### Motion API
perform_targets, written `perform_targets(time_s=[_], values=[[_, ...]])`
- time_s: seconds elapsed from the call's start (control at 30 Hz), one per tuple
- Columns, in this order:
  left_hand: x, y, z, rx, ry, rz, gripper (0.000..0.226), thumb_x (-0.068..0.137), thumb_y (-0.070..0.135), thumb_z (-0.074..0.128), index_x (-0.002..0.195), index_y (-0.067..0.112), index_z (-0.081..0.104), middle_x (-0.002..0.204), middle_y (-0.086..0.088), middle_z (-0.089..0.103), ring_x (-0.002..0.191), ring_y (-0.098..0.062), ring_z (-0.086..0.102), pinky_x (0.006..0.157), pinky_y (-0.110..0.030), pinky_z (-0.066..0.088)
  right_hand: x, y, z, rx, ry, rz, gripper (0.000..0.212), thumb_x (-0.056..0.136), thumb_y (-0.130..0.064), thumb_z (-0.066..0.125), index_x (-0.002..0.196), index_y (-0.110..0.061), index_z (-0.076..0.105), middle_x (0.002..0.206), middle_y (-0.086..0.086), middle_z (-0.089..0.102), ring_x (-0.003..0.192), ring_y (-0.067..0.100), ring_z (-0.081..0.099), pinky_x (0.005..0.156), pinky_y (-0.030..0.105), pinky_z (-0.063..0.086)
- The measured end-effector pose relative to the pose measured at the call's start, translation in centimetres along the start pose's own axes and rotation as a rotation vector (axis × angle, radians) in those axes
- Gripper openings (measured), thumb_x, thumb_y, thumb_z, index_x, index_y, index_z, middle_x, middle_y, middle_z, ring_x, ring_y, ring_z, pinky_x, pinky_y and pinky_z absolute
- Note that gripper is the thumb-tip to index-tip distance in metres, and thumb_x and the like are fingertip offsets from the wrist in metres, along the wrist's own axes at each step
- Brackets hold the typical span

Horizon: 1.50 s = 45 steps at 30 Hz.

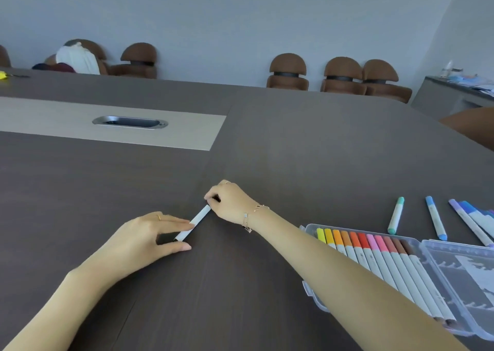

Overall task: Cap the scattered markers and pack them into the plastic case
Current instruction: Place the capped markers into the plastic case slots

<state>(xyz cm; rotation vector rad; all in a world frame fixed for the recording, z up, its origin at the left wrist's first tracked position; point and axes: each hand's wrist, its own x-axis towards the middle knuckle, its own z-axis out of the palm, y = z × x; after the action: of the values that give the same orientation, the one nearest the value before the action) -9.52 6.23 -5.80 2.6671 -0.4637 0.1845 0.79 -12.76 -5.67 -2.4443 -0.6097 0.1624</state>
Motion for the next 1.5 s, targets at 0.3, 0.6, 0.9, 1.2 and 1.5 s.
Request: perform_targets(time_s=[0.3,0.6,0.9,1.2,1.5], values=[[-0.3,-0.4,-0.2,-0.194,-0.084,-0.132,0.038,0.078,0.038,0.072,0.104,0.061,0.06,0.079,0.009,0.055,0.081,-0.002,0.053,0.07,-0.011,0.04,-0.6,1.1,-0.5,0.236,0.158,0.13,0.022,0.088,-0.011,0.053,0.089,0.002,0.071,0.1,0.007,0.07,0.093,0.016,0.059,0.07,0.012,0.039],[0.1,5.9,2.2,-0.149,0.276,0.114,0.031,0.077,0.056,0.064,0.105,0.042,0.069,0.112,0.038,0.059,0.096,-0.001,0.054,0.073,-0.011,0.044,-3.7,2.0,-4.4,0.225,0.179,0.164,0.034,0.09,-0.028,0.056,0.095,0.001,0.07,0.106,0.017,0.067,0.1,0.028,0.061,0.09,0.036,0.048],[4.3,19.5,8.6,-0.016,0.389,0.384,0.041,0.08,0.053,0.049,0.096,0.026,0.076,0.098,0.016,0.072,0.084,0.0,0.051,0.063,-0.016,0.052,-12.1,9.5,-12.9,0.324,0.211,0.268,0.02,0.089,-0.022,0.062,0.101,-0.01,0.072,0.099,-0.004,0.064,0.099,0.013,0.059,0.094,0.032,0.049],[6.3,29.7,13.8,-0.086,0.348,0.465,0.036,0.076,0.058,0.058,0.08,0.029,0.078,0.083,0.016,0.073,0.075,-0.001,0.063,0.066,-0.016,0.052,-19.6,16.5,-16.9,0.206,0.194,0.295,0.021,0.09,-0.024,0.061,0.103,-0.01,0.07,0.104,0.0,0.069,0.097,0.014,0.064,0.089,0.026,0.05],[5.9,30.6,16.0,-0.021,0.266,0.53,0.021,0.064,0.045,0.078,0.079,0.03,0.078,0.082,0.016,0.073,0.074,-0.001,0.067,0.066,-0.017,0.054,-22.1,19.2,-16.7,0.13,0.253,0.288,0.022,0.089,-0.03,0.062,0.103,-0.013,0.067,0.092,-0.006,0.067,0.086,0.008,0.061,0.083,0.02,0.049]])
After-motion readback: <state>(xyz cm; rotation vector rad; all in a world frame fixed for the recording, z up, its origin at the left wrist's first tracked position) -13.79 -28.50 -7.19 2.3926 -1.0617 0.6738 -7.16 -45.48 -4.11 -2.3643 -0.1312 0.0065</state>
